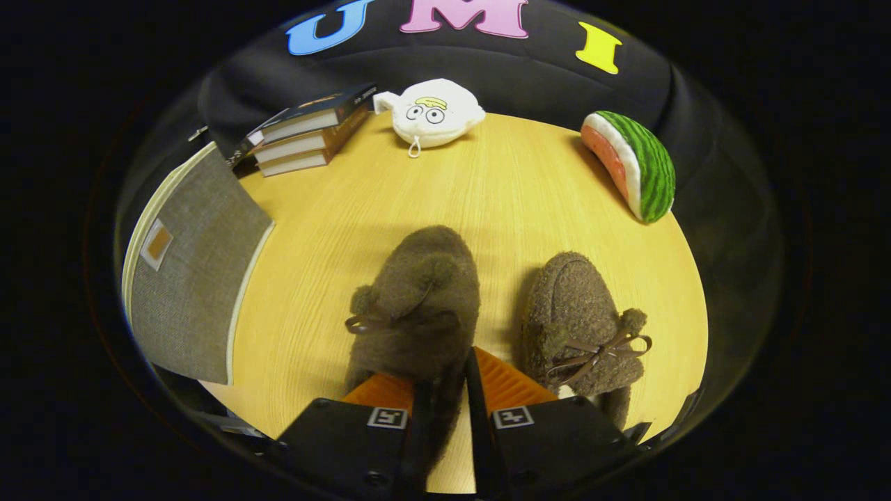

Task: Open the storage box then place both shoes into the box .Put the left shoe in first, then the right shoe, with the right side of both shoes facing outward in a uniform manner.

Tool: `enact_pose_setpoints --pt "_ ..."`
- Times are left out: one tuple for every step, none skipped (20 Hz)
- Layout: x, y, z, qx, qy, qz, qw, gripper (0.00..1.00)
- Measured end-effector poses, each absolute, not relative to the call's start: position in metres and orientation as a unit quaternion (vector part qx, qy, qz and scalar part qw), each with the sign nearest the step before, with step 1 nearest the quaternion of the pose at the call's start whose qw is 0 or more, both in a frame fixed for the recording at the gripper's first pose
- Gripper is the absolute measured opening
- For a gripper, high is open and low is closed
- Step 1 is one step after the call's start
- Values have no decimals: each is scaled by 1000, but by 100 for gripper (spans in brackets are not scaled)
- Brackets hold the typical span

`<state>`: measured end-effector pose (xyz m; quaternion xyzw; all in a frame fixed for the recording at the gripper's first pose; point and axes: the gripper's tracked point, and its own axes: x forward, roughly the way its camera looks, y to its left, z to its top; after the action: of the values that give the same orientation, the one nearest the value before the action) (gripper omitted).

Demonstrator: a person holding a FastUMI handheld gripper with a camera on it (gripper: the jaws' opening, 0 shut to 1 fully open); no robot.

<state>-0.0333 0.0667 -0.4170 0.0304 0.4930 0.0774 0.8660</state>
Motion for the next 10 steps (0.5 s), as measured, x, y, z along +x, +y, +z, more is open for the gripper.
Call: enact_pose_setpoints --pt "-34 68 -414 46 496 70 864 11" --pt "-35 70 -409 66 497 66 863 8" --pt "-35 73 -403 84 497 63 862 8" --pt "-37 72 -398 92 495 58 862 8" --pt "-38 71 -391 93 494 54 863 8" --pt "-39 69 -384 93 491 52 864 8" --pt "-39 68 -376 94 486 50 867 8" --pt "-40 68 -368 96 483 50 869 8" --pt "-40 70 -358 101 481 52 869 8" --pt "-41 73 -348 107 479 55 870 8"
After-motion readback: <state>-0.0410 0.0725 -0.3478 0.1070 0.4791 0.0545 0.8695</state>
